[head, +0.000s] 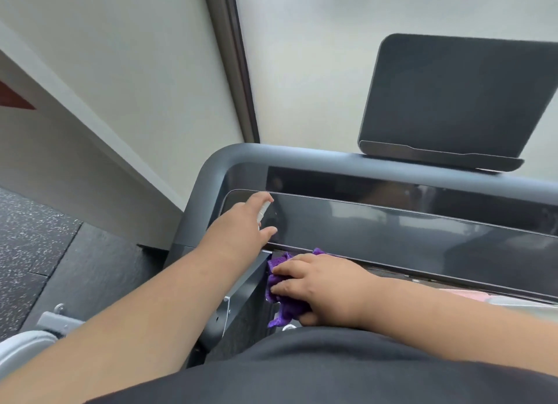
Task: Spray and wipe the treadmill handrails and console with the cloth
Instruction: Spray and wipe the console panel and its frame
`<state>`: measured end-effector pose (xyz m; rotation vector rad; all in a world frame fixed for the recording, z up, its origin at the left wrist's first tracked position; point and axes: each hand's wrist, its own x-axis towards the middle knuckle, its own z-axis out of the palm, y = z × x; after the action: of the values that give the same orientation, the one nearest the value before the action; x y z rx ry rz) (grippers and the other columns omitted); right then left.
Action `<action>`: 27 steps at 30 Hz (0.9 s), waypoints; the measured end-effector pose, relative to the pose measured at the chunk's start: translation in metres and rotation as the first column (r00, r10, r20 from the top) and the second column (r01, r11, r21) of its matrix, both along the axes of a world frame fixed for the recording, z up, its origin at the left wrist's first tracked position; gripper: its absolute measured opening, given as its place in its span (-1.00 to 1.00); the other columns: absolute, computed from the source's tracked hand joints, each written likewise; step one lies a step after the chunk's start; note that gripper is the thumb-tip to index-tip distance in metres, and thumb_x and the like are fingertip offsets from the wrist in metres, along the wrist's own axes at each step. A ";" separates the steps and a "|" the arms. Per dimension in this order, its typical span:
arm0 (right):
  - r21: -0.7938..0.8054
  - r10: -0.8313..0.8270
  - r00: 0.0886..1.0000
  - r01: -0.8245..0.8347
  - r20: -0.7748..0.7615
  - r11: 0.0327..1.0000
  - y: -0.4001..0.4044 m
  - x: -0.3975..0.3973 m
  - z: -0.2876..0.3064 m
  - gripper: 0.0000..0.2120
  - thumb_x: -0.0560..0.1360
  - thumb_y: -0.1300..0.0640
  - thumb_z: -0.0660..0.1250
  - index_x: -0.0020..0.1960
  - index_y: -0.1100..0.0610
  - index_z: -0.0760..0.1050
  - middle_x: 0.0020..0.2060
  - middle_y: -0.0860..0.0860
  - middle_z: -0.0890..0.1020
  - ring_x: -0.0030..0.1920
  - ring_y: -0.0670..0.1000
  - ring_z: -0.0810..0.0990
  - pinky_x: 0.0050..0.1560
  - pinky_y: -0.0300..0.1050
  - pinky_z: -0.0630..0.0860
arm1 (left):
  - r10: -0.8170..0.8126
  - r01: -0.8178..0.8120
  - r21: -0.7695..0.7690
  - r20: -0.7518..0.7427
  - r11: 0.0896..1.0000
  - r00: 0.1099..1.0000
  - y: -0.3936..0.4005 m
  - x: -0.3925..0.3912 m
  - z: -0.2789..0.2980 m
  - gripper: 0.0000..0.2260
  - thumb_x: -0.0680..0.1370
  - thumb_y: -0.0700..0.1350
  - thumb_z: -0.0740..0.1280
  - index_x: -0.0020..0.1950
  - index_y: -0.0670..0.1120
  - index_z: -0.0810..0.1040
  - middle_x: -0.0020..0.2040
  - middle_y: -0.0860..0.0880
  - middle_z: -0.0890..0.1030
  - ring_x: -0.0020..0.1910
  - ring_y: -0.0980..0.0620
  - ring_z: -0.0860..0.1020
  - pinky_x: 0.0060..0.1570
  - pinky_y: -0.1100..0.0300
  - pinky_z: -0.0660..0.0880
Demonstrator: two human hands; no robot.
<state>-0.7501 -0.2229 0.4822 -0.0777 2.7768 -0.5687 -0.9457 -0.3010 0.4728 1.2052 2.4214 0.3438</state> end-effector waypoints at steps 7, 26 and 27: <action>-0.037 0.019 0.999 -0.020 -0.037 0.999 0.012 0.032 0.005 -0.47 0.54 -0.13 0.33 0.46 -0.02 0.39 0.49 0.04 0.33 0.39 0.19 0.38 0.35 0.10 0.37 | -0.032 0.032 0.009 -0.010 0.999 0.999 0.009 0.019 0.000 -0.58 0.53 0.15 0.38 0.27 0.32 0.25 -0.09 0.11 0.49 -0.21 0.07 0.54 -0.17 0.10 0.49; -0.240 -0.387 0.918 0.357 -0.090 0.903 0.078 0.216 0.007 -0.53 0.47 -0.07 0.44 0.33 0.04 0.52 0.41 0.05 0.45 0.28 0.19 0.49 0.28 0.08 0.45 | -0.429 0.427 -0.054 -0.189 0.903 0.883 0.142 0.215 -0.003 -0.52 0.56 0.17 0.34 0.38 0.26 0.17 0.15 0.01 0.55 0.00 -0.03 0.63 -0.03 0.04 0.59; -0.243 -0.390 0.916 0.359 -0.093 0.901 0.082 0.224 0.007 -0.53 0.48 -0.07 0.44 0.34 0.05 0.52 0.41 0.05 0.44 0.29 0.19 0.49 0.29 0.08 0.44 | -0.435 0.434 -0.048 -0.201 0.899 0.878 0.145 0.223 -0.002 -0.50 0.56 0.18 0.34 0.39 0.25 0.16 0.16 0.01 0.55 0.00 -0.02 0.64 -0.03 0.04 0.60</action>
<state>-0.5261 -0.1412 0.4892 0.3961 2.8656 -1.0047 -0.7226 -0.1556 0.4709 1.8132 2.2179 0.0806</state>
